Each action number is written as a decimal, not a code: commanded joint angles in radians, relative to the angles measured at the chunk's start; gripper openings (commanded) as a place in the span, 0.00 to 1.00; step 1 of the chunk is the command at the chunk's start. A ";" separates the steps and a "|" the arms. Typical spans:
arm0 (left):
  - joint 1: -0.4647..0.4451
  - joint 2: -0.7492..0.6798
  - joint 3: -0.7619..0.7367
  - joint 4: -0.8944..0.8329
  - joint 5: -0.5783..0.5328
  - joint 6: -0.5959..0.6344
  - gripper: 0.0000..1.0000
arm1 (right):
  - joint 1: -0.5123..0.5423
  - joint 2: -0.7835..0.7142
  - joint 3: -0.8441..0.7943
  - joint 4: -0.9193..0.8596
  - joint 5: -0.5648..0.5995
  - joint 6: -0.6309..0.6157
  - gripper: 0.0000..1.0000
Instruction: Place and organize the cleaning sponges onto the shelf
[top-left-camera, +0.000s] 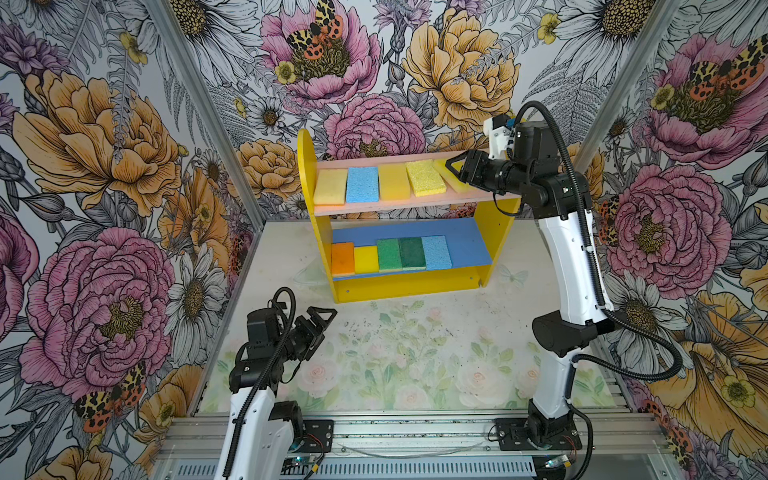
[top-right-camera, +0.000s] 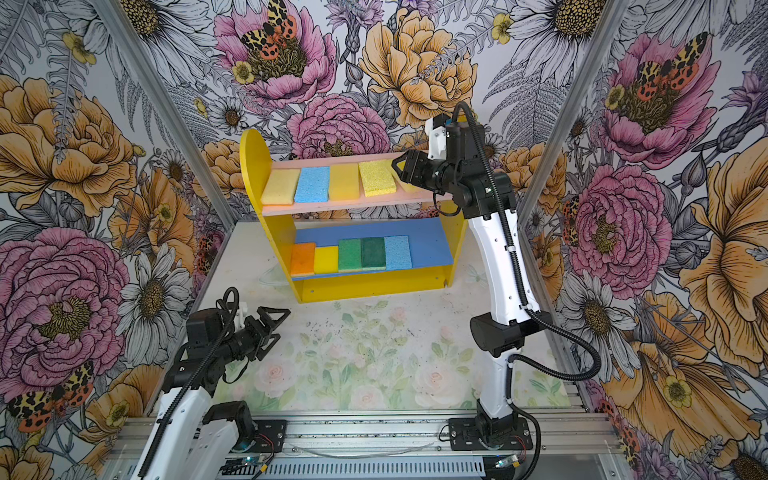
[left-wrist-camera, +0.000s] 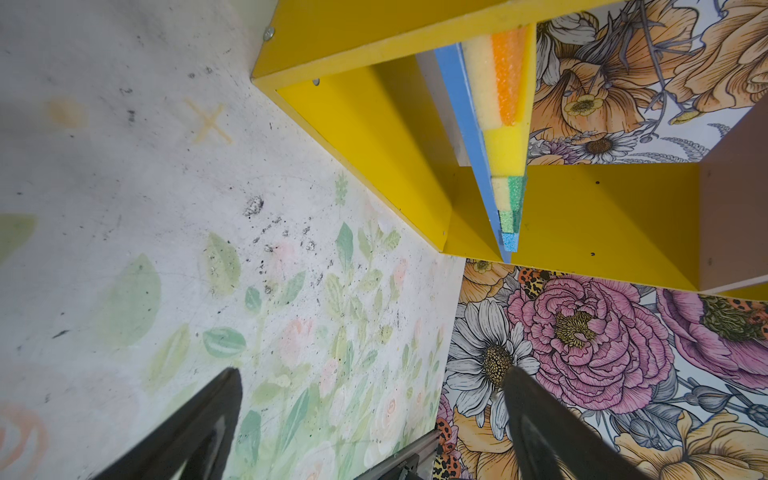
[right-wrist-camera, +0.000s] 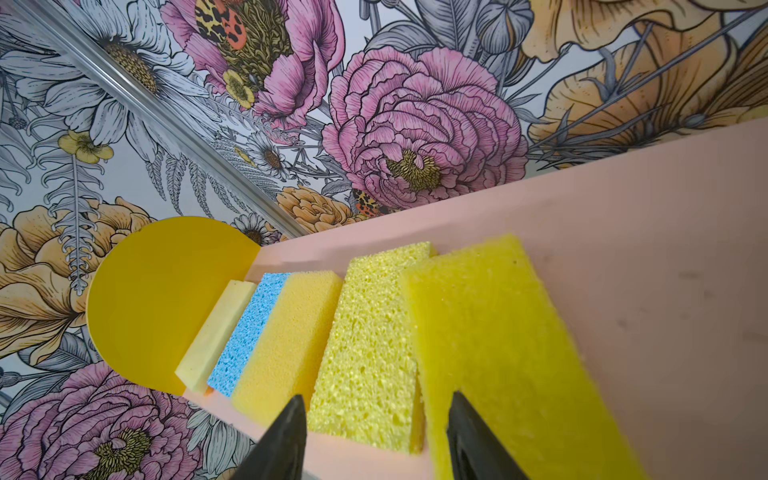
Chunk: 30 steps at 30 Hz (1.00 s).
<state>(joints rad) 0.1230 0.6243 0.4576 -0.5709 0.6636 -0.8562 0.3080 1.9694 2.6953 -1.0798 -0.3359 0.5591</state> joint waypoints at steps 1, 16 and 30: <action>0.012 -0.004 0.003 0.036 0.014 0.011 0.99 | -0.011 -0.021 -0.023 0.012 0.046 -0.030 0.56; 0.015 -0.005 0.003 0.035 0.018 0.013 0.99 | 0.016 -0.080 -0.145 0.012 0.059 0.020 0.57; 0.016 -0.015 0.003 0.035 0.025 0.011 0.99 | 0.083 -0.124 -0.151 0.012 0.124 0.011 0.58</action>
<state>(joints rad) 0.1287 0.6216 0.4576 -0.5705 0.6670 -0.8562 0.4004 1.8763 2.5290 -1.0618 -0.2501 0.5793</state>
